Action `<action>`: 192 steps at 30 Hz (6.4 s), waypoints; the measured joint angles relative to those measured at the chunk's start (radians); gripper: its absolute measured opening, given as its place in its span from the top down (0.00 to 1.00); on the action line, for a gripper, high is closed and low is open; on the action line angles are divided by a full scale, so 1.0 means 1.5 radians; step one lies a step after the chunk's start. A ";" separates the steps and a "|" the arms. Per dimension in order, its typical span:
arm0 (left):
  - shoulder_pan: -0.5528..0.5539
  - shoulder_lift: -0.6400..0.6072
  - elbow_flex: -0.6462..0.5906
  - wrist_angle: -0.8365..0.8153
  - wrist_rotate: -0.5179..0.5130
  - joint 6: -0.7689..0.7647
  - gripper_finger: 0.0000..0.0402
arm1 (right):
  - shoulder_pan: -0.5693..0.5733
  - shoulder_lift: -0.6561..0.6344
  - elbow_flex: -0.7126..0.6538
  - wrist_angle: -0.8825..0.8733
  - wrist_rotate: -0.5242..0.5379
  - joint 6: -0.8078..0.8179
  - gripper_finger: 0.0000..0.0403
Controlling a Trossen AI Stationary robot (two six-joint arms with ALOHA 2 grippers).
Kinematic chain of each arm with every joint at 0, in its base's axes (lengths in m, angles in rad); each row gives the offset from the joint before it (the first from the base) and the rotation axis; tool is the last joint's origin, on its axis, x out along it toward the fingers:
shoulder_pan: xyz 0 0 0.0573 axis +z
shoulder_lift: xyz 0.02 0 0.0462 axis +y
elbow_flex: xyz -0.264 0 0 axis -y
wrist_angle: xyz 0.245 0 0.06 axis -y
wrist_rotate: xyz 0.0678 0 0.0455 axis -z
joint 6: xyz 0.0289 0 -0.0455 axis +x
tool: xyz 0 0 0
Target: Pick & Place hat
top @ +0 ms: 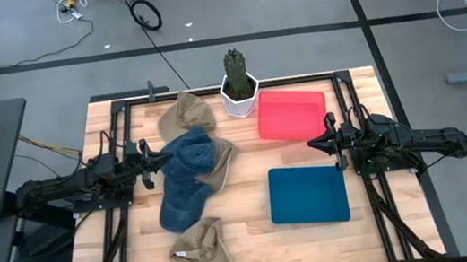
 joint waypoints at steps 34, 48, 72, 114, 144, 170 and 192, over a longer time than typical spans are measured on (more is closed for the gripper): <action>0.000 0.000 0.000 0.000 0.000 0.000 0.99 | 0.000 0.000 0.000 0.000 0.000 0.000 0.93; 0.000 0.000 0.000 0.003 0.000 -0.018 0.99 | 0.000 0.000 0.000 0.000 0.000 0.000 0.93; 0.000 0.000 0.000 0.015 0.000 -0.212 0.99 | 0.002 0.000 0.000 0.080 0.030 0.089 0.93; 0.001 0.326 0.580 -0.204 -0.036 0.324 0.99 | 0.016 0.510 0.546 0.179 0.242 0.259 0.98; 0.003 0.585 0.757 -0.460 -0.107 0.030 0.97 | 0.006 0.541 0.546 -0.207 0.132 0.299 0.80; 0.160 0.719 0.654 -0.852 0.075 -0.517 0.27 | 0.006 0.618 0.546 -0.259 0.145 0.338 0.40; 0.240 0.718 0.415 -0.542 0.173 -0.483 0.27 | 0.026 0.658 0.546 -0.202 0.121 0.362 0.40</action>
